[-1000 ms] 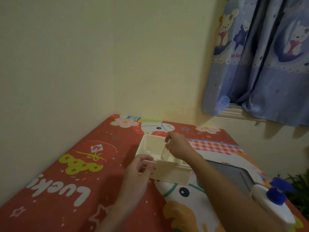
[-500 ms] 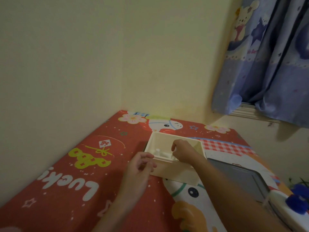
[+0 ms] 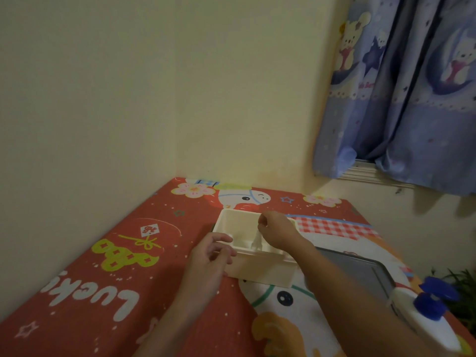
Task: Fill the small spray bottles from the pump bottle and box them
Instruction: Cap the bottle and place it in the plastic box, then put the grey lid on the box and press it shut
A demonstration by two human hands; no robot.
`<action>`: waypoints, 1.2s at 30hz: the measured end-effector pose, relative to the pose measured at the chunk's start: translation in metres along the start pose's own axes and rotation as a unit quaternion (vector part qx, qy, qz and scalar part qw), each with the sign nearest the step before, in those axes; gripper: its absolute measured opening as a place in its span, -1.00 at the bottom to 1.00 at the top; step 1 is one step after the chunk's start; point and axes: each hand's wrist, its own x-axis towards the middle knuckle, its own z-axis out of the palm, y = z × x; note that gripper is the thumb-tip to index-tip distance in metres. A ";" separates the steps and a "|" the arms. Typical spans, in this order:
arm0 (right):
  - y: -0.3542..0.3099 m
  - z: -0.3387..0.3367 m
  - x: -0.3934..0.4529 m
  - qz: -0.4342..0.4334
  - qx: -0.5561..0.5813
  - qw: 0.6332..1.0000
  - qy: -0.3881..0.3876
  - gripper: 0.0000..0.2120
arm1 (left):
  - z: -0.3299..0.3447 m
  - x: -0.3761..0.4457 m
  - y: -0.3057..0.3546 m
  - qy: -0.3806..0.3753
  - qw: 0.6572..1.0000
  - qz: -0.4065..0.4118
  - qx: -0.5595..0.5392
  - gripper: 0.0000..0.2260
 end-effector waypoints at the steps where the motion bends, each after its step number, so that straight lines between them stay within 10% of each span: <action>1: -0.001 -0.005 -0.002 -0.006 0.003 1.000 0.021 -0.83 | 0.002 0.001 0.002 -0.001 1.000 0.002 0.002 -0.78; 19: 0.016 -0.148 -0.050 0.058 0.149 0.970 0.181 -0.82 | 0.065 0.002 0.029 -0.075 0.997 0.010 -0.006 -0.85; 26: 0.088 -0.211 -0.076 0.190 0.303 0.916 0.182 -0.81 | 0.112 0.001 0.016 -0.214 0.975 -0.052 0.039 -0.87; 33: 0.180 -0.162 -0.110 0.371 0.218 0.899 0.078 -0.78 | 0.163 -0.012 0.002 -0.300 0.941 -0.134 0.081 -0.53; 36: 0.197 -0.133 -0.124 0.407 0.194 0.892 0.029 -0.90 | 0.183 -0.019 0.003 -0.324 0.930 -0.147 0.089 -0.71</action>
